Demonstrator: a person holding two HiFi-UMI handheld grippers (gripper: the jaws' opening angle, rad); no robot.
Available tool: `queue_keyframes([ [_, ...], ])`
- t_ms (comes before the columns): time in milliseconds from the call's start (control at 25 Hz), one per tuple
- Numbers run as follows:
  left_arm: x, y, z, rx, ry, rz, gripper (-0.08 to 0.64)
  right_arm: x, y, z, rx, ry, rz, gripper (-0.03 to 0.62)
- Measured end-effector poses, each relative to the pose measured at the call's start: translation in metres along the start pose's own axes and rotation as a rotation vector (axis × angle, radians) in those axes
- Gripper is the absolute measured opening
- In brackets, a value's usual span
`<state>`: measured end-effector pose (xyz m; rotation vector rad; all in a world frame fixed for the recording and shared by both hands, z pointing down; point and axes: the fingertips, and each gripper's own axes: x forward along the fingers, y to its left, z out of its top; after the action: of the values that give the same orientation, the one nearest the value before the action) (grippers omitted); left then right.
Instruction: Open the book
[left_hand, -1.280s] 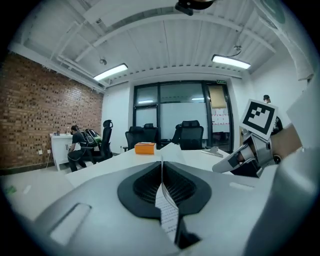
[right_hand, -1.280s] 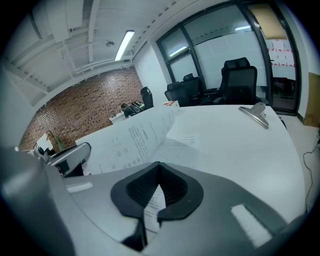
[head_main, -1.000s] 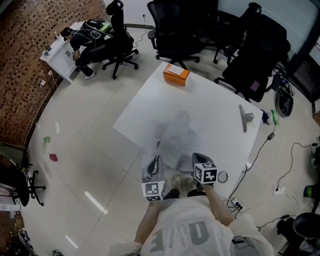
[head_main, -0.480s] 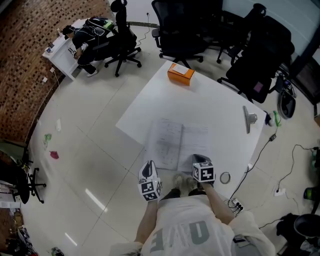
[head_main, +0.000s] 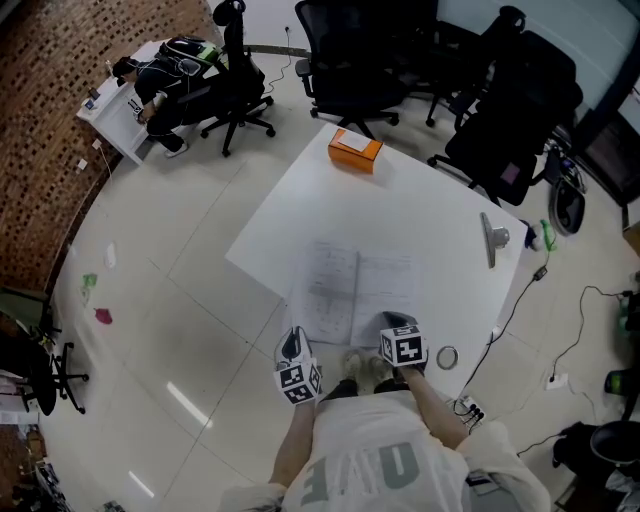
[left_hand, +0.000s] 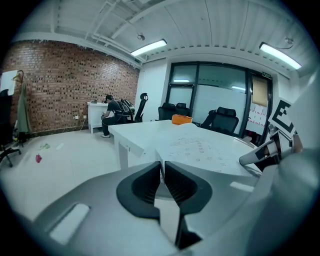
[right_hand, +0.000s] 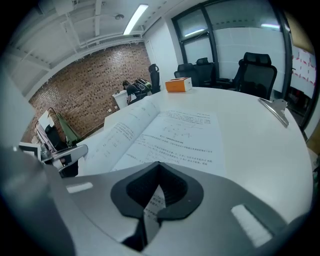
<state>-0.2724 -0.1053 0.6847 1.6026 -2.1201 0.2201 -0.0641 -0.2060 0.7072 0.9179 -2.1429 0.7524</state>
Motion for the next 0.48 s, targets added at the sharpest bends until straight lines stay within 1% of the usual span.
queue_keyframes([
  [160, 0.004, 0.000, 0.002, -0.008, -0.003, 0.003, 0.041, 0.002, -0.001, -0.001, -0.020, 0.018, -0.016, 0.005],
  [240, 0.010, -0.003, 0.007, 0.000, -0.014, -0.007, 0.035, 0.002, -0.007, 0.001, -0.001, 0.011, -0.021, 0.004],
  [360, 0.023, -0.013, 0.018, 0.025, -0.027, -0.038, 0.034, 0.001, -0.022, 0.006, 0.034, -0.008, -0.051, 0.003],
  [480, 0.034, -0.023, 0.022, 0.035, -0.029, -0.060, 0.034, 0.001, -0.035, 0.010, 0.043, -0.027, -0.080, 0.003],
])
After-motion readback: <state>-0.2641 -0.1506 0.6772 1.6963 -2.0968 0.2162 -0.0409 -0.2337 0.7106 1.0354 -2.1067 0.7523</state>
